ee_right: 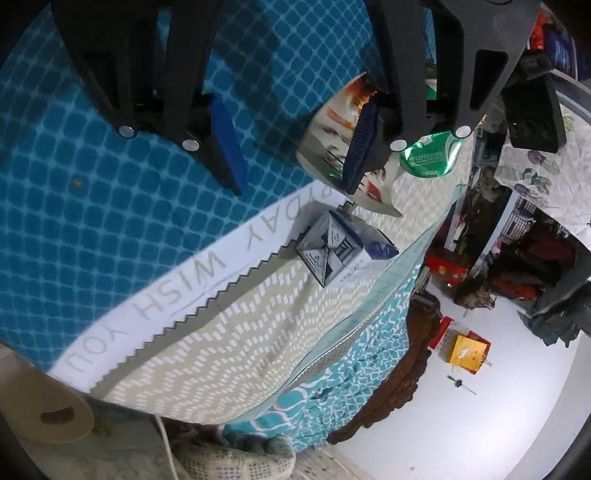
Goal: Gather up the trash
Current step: 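Grasp the green crushed can with the left gripper while the right holds the snack pouch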
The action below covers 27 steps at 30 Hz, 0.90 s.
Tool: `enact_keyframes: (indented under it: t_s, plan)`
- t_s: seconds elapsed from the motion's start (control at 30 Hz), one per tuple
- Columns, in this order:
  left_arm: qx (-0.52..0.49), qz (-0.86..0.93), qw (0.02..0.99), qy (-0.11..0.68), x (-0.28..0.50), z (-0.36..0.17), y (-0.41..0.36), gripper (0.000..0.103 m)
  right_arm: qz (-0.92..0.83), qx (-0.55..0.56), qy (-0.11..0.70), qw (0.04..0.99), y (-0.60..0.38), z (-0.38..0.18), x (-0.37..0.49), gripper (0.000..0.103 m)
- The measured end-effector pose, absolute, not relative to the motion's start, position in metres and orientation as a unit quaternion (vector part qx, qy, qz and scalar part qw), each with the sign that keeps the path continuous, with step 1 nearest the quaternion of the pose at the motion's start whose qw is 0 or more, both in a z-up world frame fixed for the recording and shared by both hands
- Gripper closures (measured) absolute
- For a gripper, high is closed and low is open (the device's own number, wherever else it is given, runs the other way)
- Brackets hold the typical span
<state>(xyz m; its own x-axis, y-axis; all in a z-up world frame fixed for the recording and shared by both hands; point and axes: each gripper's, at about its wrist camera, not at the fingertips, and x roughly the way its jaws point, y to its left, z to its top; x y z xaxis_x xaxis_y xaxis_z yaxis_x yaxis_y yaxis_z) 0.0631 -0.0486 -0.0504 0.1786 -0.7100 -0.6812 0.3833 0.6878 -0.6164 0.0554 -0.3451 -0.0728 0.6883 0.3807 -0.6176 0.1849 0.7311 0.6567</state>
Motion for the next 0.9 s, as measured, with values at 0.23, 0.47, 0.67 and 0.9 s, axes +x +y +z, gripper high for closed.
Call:
enact_keyframes:
  t_s: [0.23, 0.47, 0.67, 0.9]
  plan:
    - [-0.151, -0.359, 0.753, 0.531, 0.060, -0.052, -0.052, 0.056, 0.109, 0.337, 0.411, 0.840, -0.328, -0.074, 0.084, 0.047]
    - [-0.164, -0.353, 0.750, 0.536, 0.060, -0.056, -0.044, 0.056, 0.190, 0.390, 0.402, 0.806, -0.320, -0.075, 0.087, 0.066]
    - [-0.183, -0.344, 0.742, 0.545, 0.062, -0.067, -0.033, 0.056, 0.267, 0.369, 0.398, 0.796, -0.294, -0.062, 0.071, 0.065]
    - [-0.176, -0.343, 0.746, 0.542, 0.060, -0.064, -0.034, 0.056, 0.238, 0.327, 0.419, 0.813, -0.267, -0.065, 0.078, 0.055]
